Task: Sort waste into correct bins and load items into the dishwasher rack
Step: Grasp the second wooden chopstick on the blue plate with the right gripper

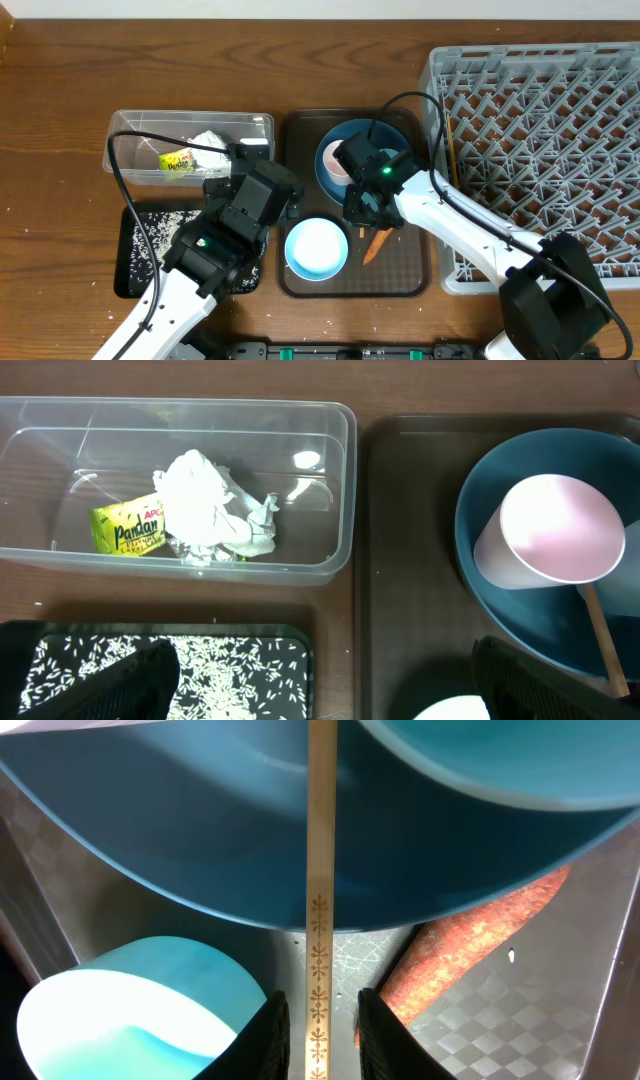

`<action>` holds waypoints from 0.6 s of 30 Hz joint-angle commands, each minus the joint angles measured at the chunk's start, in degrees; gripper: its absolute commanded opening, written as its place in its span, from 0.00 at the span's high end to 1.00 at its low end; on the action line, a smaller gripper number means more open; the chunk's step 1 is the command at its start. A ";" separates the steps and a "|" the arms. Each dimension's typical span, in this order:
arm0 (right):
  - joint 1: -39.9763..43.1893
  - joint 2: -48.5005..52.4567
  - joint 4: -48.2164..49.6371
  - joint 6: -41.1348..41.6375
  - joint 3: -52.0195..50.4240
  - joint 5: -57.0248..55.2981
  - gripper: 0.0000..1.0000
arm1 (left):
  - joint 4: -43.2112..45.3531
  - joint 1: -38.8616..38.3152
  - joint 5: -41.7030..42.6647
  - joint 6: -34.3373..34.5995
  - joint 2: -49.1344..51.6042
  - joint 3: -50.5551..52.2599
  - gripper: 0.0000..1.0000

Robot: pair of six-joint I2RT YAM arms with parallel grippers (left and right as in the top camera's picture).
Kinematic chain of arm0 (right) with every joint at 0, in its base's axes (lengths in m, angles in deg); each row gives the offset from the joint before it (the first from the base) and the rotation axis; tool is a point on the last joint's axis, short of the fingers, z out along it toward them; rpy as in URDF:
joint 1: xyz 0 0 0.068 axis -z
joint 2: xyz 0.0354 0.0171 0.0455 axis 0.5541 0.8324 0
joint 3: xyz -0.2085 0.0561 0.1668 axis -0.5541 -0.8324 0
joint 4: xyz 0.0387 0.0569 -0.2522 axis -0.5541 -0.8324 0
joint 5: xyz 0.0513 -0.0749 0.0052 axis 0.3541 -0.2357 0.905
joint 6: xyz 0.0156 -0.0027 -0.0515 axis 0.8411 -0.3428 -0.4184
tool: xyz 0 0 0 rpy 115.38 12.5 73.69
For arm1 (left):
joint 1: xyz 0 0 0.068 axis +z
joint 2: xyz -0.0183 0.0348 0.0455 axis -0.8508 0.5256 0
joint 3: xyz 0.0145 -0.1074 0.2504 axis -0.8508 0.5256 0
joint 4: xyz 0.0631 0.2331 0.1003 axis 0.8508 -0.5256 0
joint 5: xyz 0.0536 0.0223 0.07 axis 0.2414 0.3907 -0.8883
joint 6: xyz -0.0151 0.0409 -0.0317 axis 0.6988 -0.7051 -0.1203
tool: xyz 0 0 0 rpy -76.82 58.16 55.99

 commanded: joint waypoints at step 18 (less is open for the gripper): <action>-0.46 0.42 1.07 1.33 -1.64 -0.98 0.82 | -0.15 0.24 -0.72 -0.74 0.22 -1.11 0.04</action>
